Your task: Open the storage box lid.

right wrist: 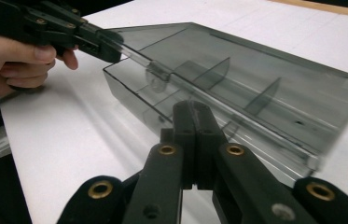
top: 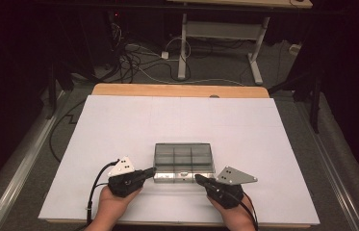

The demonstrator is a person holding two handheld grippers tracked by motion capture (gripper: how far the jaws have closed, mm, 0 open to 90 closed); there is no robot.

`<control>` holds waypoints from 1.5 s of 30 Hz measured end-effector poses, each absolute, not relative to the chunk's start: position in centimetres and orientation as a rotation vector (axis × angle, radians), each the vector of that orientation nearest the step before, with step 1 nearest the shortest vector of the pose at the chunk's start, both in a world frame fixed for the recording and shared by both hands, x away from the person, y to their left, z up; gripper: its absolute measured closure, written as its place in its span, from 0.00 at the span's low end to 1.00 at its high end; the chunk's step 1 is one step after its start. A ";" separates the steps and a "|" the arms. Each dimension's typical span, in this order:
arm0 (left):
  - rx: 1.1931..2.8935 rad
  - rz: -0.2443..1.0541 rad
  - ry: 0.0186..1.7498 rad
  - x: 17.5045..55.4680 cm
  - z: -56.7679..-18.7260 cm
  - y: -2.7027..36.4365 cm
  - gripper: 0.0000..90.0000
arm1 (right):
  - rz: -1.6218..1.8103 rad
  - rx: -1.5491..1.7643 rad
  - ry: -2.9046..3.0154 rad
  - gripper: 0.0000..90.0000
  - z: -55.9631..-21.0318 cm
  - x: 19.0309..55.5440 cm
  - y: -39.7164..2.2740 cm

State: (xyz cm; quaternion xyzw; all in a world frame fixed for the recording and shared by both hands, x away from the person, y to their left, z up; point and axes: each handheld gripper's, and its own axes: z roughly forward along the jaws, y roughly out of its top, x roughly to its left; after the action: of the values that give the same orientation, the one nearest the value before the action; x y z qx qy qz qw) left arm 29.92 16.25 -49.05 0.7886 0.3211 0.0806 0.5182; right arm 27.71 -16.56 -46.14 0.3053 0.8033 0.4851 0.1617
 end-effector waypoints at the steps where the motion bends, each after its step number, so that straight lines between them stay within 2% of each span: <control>1: 1.893 0.193 0.770 29.9 -49.0 16.3 0.97 | 1.389 0.874 2.291 1.00 -46.0 27.7 -16.8; 31: 1.881 0.198 0.769 30.0 -49.0 16.5 0.97 | 1.393 0.984 2.129 1.00 -44.2 28.6 -22.4; 41: 1.880 0.194 0.770 30.1 -49.0 16.4 0.97 | 1.260 1.077 2.216 1.00 -46.7 30.4 -22.2; 45: 1.881 0.195 0.770 30.0 -49.0 16.4 0.97 | 1.241 1.076 2.217 1.00 -46.6 30.2 -22.0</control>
State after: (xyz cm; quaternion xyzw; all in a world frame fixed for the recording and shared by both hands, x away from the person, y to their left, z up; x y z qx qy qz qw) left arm 30.05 16.39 -49.01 0.7854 0.3215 0.0814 0.5227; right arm 30.17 -21.95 -46.65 0.3828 0.7890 0.4415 0.1900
